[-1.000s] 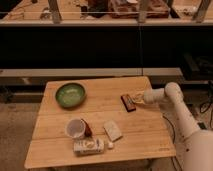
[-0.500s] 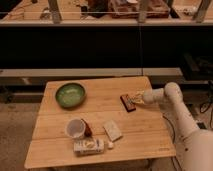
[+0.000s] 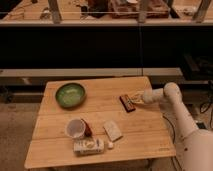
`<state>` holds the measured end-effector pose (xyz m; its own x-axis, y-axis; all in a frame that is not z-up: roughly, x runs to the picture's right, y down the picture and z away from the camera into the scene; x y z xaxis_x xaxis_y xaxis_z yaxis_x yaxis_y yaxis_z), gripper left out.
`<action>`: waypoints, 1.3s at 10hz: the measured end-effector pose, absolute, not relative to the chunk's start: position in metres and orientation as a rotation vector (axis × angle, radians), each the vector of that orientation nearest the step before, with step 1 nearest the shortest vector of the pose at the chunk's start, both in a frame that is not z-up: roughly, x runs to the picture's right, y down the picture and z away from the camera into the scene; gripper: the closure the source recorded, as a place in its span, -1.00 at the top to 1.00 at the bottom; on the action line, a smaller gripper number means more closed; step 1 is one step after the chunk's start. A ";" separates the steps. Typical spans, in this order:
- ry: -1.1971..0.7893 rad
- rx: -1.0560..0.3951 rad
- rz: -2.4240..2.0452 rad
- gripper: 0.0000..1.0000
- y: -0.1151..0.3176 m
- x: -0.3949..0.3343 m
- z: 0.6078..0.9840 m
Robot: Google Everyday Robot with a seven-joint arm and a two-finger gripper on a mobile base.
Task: Push the eraser across the table
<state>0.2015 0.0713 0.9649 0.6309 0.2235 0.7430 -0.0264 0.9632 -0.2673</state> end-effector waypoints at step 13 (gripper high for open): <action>-0.978 -0.372 -0.003 -1.00 0.098 0.144 0.935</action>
